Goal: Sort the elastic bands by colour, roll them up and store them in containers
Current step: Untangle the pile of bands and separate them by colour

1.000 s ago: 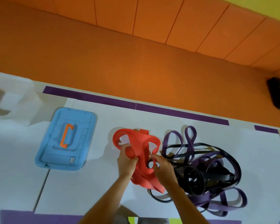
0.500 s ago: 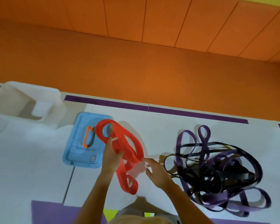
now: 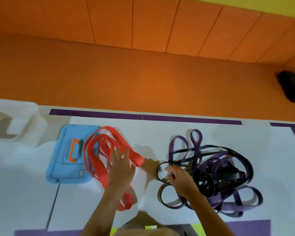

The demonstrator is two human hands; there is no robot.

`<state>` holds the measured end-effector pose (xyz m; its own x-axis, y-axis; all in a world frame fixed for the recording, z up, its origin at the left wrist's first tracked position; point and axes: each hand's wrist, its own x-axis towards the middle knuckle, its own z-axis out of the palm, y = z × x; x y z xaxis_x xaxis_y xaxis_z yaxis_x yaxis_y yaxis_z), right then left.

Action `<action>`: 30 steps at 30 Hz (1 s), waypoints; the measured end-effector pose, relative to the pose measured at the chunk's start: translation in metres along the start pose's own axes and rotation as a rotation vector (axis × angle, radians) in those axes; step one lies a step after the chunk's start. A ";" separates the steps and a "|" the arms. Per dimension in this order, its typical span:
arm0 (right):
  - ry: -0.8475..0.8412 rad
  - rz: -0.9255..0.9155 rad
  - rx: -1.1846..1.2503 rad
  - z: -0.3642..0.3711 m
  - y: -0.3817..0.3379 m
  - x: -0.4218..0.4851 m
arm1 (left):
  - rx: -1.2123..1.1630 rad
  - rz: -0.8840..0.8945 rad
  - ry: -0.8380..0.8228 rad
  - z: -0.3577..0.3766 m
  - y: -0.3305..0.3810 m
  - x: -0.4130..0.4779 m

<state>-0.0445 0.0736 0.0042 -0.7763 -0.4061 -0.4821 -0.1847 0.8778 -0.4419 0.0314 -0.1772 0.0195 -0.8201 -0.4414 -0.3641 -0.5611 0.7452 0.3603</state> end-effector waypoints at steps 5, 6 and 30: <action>0.182 0.034 -0.104 -0.019 0.035 -0.017 | 0.150 0.225 -0.106 0.033 0.046 -0.008; 0.205 0.030 -0.109 -0.023 0.045 -0.019 | 0.193 0.261 -0.121 0.041 0.056 -0.009; 0.266 0.009 0.185 -0.109 0.313 -0.055 | -0.023 0.089 -0.003 0.186 0.223 -0.054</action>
<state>-0.1251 0.3985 -0.0255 -0.9121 -0.2968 -0.2827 -0.0836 0.8099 -0.5806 -0.0282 0.1060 -0.0403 -0.8663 -0.3729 -0.3322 -0.4888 0.7697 0.4106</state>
